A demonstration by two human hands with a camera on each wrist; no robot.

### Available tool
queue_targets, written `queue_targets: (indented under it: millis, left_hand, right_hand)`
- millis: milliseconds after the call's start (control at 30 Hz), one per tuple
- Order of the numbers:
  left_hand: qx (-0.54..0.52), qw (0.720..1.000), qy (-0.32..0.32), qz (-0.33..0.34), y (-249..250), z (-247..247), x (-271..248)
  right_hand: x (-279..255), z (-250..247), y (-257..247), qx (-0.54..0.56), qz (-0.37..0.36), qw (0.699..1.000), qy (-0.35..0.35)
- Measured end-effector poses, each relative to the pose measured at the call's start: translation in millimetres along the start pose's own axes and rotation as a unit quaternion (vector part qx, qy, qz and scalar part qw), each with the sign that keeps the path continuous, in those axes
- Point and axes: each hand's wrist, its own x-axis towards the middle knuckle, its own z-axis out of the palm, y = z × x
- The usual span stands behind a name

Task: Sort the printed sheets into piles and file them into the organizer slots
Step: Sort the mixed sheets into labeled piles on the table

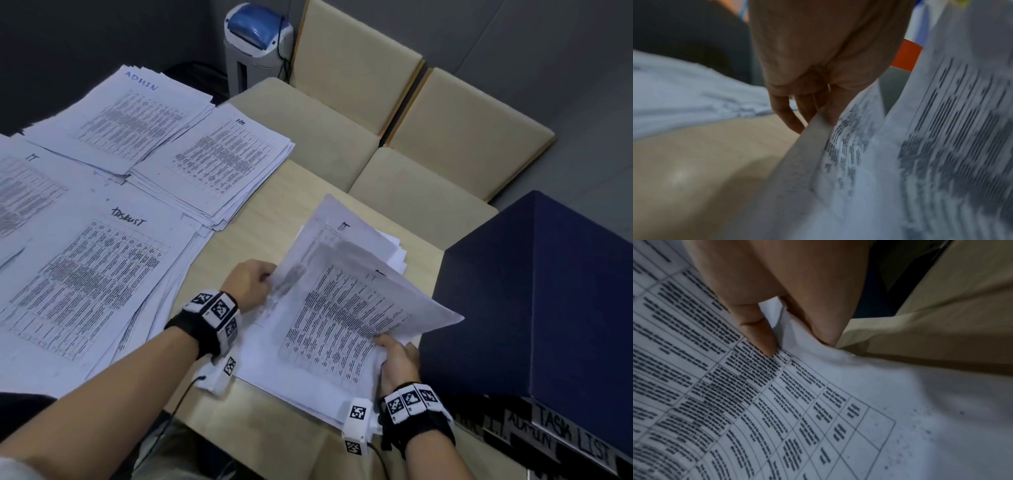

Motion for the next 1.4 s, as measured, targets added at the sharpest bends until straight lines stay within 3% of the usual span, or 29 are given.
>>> queue_targets:
  millis: [100,200,267,333,400,533,667,833,1167,1400]
  left_hand:
    - [-0.207,0.969,-0.129,-0.02,-18,10,-4]
    - [-0.257,0.952,-0.154,-0.057,-23,16,-8]
    - [-0.215,0.966,-0.125,-0.064,-20,20,-8]
    - [-0.081,0.993,-0.026,-0.083,-15,22,-7]
    - [0.015,0.99,0.055,-0.128,-15,26,-5]
    - [0.103,0.984,0.003,-0.148,-11,33,0]
    - [0.156,0.98,0.007,-0.123,-12,29,6]
    - [0.349,0.931,-0.031,-0.099,0,6,2]
    - [0.349,0.936,0.0,-0.054,-11,-2,6]
    - [0.219,0.974,0.03,-0.049,-12,4,9]
  right_hand:
    - [1,-1,1,0.01,0.005,1.0,-0.022]
    - [2,-4,2,-0.009,-0.007,1.0,-0.015]
    - [1,-7,2,-0.015,-0.019,1.0,-0.003]
    - [-4,-8,0,-0.012,-0.03,0.999,0.021]
    - [-6,-10,0,-0.018,-0.038,0.998,0.045]
    - [-8,-14,3,-0.04,-0.037,0.998,0.039]
    - [3,-16,9,-0.033,-0.025,0.998,0.045]
    - [15,-18,8,-0.012,-0.014,1.0,0.019]
    - [9,-6,-6,-0.054,-0.025,0.998,-0.035]
    - [16,-5,1,-0.042,-0.026,0.997,-0.052]
